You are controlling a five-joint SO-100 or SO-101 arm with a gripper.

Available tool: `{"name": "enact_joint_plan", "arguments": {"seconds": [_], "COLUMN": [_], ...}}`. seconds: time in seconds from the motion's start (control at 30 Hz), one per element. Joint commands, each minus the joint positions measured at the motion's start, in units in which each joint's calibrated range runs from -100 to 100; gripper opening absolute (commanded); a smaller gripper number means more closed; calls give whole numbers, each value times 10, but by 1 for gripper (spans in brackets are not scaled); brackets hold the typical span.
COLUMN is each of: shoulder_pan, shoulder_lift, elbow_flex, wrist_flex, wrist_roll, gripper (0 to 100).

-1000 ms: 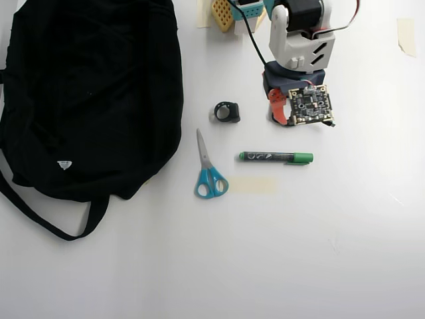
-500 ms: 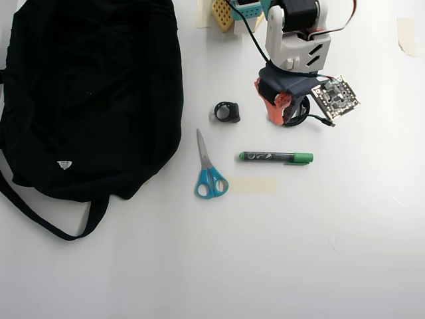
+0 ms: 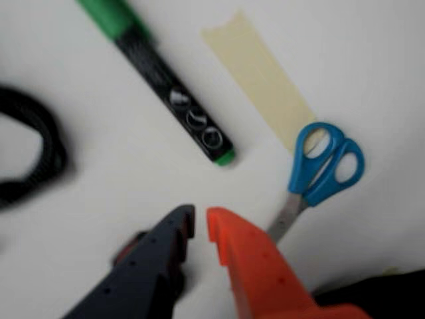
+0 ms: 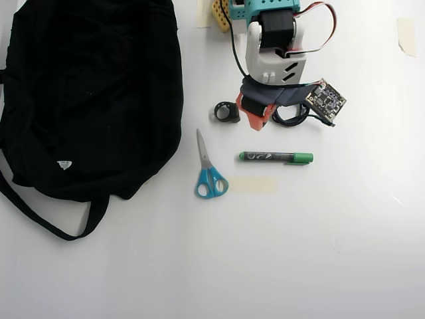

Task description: Put the green marker into the black bag

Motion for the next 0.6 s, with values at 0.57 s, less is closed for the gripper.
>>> {"name": "enact_joint_plan", "arguments": {"seconds": [0.57], "shoulder_pan": [-32], "shoulder_lift": [59], "elbow_flex": [-15], "wrist_flex": [-59], "wrist_roll": [114], "gripper": [2]}}
